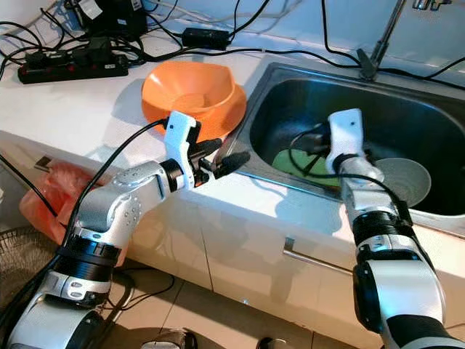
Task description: Kitchen organization
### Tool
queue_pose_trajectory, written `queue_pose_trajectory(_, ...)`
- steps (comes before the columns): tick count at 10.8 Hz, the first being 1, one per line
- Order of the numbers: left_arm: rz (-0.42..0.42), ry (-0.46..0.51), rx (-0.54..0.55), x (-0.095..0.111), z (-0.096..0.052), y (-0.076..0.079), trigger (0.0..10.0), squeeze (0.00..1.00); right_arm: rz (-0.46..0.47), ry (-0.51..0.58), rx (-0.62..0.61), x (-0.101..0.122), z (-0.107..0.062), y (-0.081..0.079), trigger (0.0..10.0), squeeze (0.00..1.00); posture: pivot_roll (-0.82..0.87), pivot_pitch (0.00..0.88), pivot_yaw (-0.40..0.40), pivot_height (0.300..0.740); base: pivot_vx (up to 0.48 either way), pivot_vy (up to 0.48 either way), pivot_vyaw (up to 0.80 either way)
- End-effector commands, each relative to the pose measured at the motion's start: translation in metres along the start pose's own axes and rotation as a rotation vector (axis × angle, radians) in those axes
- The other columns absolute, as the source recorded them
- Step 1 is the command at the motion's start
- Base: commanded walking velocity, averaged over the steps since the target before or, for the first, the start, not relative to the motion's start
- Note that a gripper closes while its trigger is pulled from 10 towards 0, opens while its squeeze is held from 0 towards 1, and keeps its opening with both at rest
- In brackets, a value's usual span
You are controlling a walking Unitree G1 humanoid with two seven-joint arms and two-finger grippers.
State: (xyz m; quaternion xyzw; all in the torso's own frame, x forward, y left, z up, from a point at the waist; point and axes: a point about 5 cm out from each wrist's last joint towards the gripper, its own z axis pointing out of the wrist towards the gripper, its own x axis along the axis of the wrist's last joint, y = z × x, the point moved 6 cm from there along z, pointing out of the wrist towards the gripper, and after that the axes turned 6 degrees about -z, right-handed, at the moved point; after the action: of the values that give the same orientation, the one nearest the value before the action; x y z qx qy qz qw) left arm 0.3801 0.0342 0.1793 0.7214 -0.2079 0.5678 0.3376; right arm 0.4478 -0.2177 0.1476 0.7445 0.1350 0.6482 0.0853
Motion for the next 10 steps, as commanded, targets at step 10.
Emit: queue_pose_trajectory(10,0.114,-0.002,0.014,0.013,-0.009,-0.007,10.0,0.28,-0.018,0.144,0.010,0.036,0.002,-0.001,10.0,1.00,0.14,0.086,0.017,0.740,0.000,0.000,0.00)
